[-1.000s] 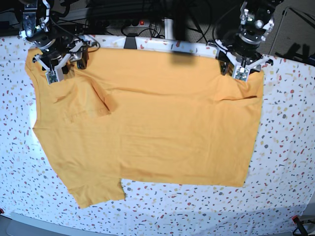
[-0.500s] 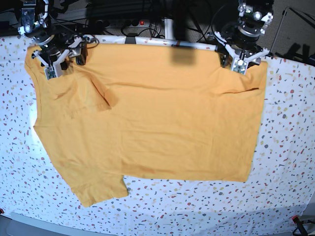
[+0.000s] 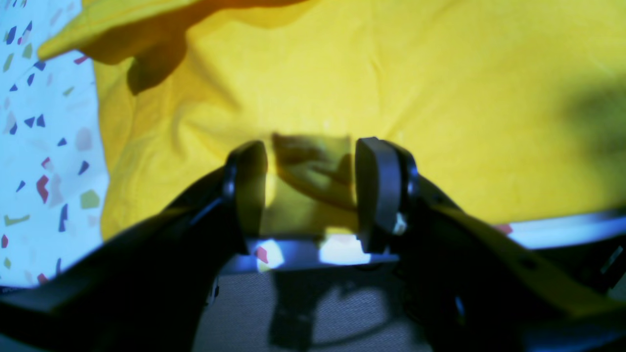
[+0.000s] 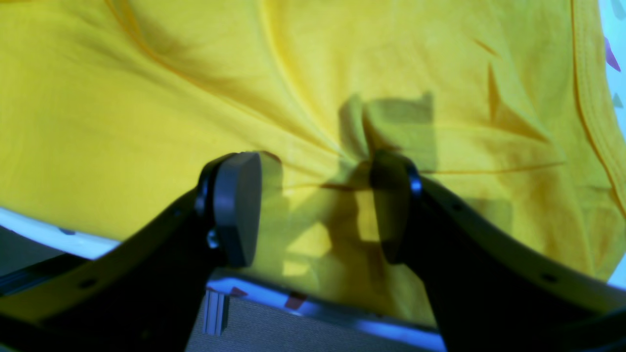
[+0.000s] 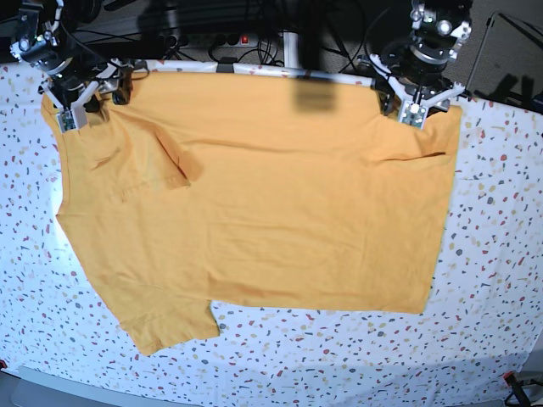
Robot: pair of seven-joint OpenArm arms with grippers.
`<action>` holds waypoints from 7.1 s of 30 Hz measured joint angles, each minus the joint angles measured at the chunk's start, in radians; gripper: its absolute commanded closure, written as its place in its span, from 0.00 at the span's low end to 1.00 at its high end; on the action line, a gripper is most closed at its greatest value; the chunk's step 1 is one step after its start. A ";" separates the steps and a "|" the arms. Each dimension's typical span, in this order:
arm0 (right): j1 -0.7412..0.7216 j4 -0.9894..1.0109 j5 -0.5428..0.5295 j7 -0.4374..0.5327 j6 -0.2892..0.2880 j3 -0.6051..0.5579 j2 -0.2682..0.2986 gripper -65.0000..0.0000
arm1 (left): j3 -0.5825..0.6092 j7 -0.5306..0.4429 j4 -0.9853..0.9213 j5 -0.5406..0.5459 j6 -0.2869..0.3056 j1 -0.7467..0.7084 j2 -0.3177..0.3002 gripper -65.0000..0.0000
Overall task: Fold the T-shirt properly
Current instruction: 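Open both grippers and raise them off the shirt's collar edge, then move the left gripper along the shirt side to the hem corner, then return the left gripper to the shirt's shoulder corner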
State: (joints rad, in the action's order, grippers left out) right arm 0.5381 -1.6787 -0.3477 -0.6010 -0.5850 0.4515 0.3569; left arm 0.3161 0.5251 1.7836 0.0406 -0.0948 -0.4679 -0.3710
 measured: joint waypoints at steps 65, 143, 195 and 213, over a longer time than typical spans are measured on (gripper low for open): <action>-0.058 -0.195 -0.074 -0.070 0.000 0.000 -0.005 0.47 | 0.000 0.230 -0.056 -0.134 0.023 0.381 -0.006 0.55; -0.317 -0.195 -0.329 -0.344 -0.086 0.000 -0.014 0.47 | -0.001 -0.412 -1.471 0.346 0.300 1.242 0.152 0.55; -0.319 0.097 -0.145 -0.245 -0.105 0.005 -0.140 0.47 | -0.046 -0.039 -0.273 0.195 0.105 0.354 -0.077 0.55; -0.282 0.095 -0.152 -0.270 -0.105 0.005 -0.115 0.47 | -0.050 0.002 -0.176 0.158 0.097 0.272 -0.080 0.55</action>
State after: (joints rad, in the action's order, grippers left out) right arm 0.2558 -1.5837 -0.4995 -0.8711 -0.6895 0.4561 0.2417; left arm 0.2665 0.5266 1.6077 0.1989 0.0025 -0.1963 -0.4511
